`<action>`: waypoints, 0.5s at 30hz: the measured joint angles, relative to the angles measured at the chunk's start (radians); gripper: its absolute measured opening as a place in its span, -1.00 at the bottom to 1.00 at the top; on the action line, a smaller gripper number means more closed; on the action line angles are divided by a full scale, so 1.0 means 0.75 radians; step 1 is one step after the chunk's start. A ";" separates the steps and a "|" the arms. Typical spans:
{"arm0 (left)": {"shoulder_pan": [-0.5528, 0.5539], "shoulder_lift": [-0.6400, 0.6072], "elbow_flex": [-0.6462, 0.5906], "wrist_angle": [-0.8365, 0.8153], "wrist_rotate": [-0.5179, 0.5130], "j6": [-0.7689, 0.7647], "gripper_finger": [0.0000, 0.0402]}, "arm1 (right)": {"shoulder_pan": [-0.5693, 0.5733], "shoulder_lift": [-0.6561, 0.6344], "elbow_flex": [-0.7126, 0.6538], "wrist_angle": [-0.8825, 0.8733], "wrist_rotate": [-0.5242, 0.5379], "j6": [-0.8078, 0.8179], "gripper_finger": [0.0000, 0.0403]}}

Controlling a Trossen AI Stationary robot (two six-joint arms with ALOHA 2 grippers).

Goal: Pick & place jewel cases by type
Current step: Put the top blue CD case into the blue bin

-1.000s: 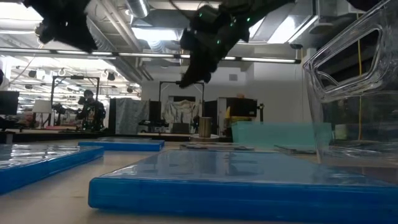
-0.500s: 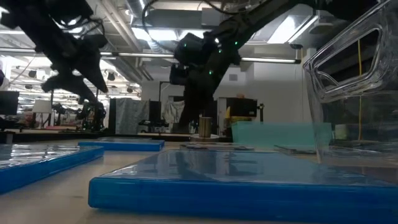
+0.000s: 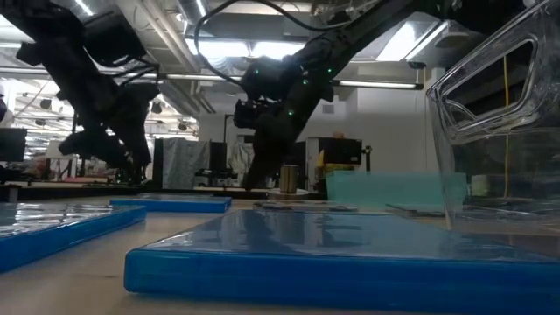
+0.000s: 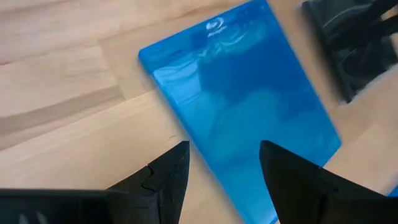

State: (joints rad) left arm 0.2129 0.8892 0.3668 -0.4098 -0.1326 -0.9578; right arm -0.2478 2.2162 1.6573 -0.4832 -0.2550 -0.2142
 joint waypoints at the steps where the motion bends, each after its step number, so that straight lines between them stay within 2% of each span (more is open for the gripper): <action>1: 0.000 0.018 0.000 0.003 0.000 0.001 -0.04 | 0.003 0.000 0.000 0.021 0.000 0.001 -0.98; 15: 0.000 0.154 0.000 0.055 0.001 0.004 -0.04 | 0.014 0.085 -0.001 0.078 -0.048 0.044 -0.97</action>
State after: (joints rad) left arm 0.2127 1.0049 0.3668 -0.3687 -0.1318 -0.9550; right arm -0.2371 2.2803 1.6569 -0.4249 -0.2908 -0.1812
